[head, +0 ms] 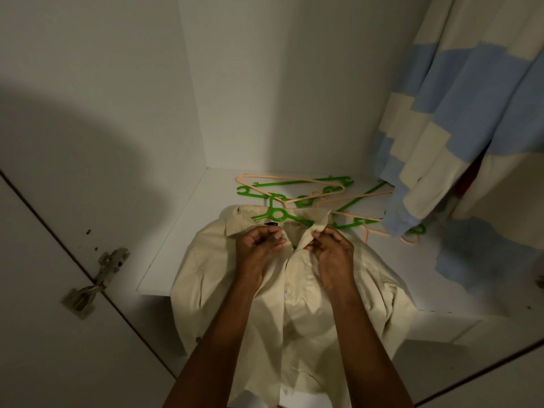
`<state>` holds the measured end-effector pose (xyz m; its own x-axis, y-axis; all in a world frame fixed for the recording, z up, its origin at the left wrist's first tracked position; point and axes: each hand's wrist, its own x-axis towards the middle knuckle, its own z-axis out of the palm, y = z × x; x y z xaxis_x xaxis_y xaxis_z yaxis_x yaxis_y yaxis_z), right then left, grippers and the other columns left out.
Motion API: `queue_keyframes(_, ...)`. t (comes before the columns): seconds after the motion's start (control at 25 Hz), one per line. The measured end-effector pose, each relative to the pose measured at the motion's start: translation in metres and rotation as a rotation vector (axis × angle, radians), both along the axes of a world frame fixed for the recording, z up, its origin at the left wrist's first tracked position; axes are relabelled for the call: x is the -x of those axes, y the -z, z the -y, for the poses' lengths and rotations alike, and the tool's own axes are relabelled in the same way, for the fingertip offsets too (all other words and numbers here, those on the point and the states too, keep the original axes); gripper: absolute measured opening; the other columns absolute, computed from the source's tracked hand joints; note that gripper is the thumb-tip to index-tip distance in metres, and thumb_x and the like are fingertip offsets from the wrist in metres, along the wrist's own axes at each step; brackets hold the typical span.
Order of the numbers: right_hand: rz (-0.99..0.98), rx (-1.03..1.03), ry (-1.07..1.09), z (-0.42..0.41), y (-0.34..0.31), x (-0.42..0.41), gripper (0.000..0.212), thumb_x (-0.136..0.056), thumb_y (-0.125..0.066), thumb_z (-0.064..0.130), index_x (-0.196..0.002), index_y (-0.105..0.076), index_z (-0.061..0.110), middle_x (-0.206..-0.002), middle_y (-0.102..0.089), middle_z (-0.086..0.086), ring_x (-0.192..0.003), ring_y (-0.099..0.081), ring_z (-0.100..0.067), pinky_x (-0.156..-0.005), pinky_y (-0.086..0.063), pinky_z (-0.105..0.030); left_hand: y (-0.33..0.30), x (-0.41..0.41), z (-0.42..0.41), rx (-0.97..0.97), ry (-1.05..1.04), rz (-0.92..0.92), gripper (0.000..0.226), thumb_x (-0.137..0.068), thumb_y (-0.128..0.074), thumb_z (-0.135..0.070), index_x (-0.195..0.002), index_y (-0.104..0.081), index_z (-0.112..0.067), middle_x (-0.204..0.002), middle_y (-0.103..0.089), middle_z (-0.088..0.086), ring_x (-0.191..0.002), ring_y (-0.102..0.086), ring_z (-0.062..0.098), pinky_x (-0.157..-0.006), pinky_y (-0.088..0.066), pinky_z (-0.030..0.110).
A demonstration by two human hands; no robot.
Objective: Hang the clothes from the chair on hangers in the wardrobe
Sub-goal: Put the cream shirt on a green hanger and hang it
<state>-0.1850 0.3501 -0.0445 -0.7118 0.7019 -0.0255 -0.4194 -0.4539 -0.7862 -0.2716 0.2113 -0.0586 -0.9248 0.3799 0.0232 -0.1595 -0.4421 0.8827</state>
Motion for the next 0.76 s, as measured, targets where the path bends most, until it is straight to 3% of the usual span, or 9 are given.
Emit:
queue_keyframes(0.2,0.024,0.046,-0.024,-0.005,0.0,-0.002,0.023,-0.087,-0.069,-0.006,-0.071,-0.067,0.009,-0.076,-0.061,-0.01,-0.068,-0.062,-0.02,-0.061,-0.057,-0.029,-0.005,0.003,-0.001,-0.026,-0.023,0.009,0.025,-0.088,-0.069,0.007,-0.112,-0.066,0.012,-0.1,-0.074,0.021,-0.09,-0.074,0.025,-0.082,-0.06,0.029)
queue_keyframes(0.32,0.075,-0.111,-0.058,0.0,0.002,0.001,0.015,-0.085,-0.075,-0.001,-0.076,-0.064,0.001,-0.075,-0.056,-0.015,-0.063,-0.059,-0.022,-0.063,-0.056,-0.031,-0.005,0.002,0.0,-0.012,-0.021,0.0,0.025,-0.088,-0.069,0.005,-0.113,-0.067,0.011,-0.099,-0.076,0.016,-0.088,-0.075,0.021,-0.077,-0.06,0.024)
queue_keyframes(0.52,0.227,-0.36,-0.032,0.012,0.002,0.009,0.011,-0.082,-0.076,-0.004,-0.075,-0.068,0.0,-0.075,-0.068,-0.017,-0.069,-0.066,-0.025,-0.066,-0.054,-0.032,-0.007,-0.002,-0.001,0.058,-0.015,-0.051,0.023,-0.087,-0.071,0.003,-0.11,-0.072,0.006,-0.097,-0.077,0.016,-0.086,-0.075,0.02,-0.07,-0.057,0.021)
queue_keyframes(0.64,0.232,-0.477,-0.001,0.019,0.008,0.012,0.003,-0.084,-0.075,0.0,-0.081,-0.075,0.001,-0.08,-0.074,-0.018,-0.072,-0.069,-0.025,-0.065,-0.055,-0.032,-0.003,-0.003,-0.002,0.116,0.008,-0.134,0.017,-0.089,-0.073,-0.003,-0.105,-0.075,0.001,-0.098,-0.078,0.018,-0.093,-0.075,0.028,-0.072,-0.055,0.024)
queue_keyframes(0.76,0.21,-0.532,0.014,0.022,0.011,0.012,0.012,-0.083,-0.074,-0.004,-0.078,-0.078,0.006,-0.076,-0.074,-0.016,-0.069,-0.069,-0.025,-0.066,-0.057,-0.033,-0.001,-0.002,-0.003,0.16,0.008,-0.163,0.012,-0.089,-0.073,-0.005,-0.1,-0.078,-0.007,-0.093,-0.079,0.01,-0.089,-0.076,0.023,-0.066,-0.053,0.023)
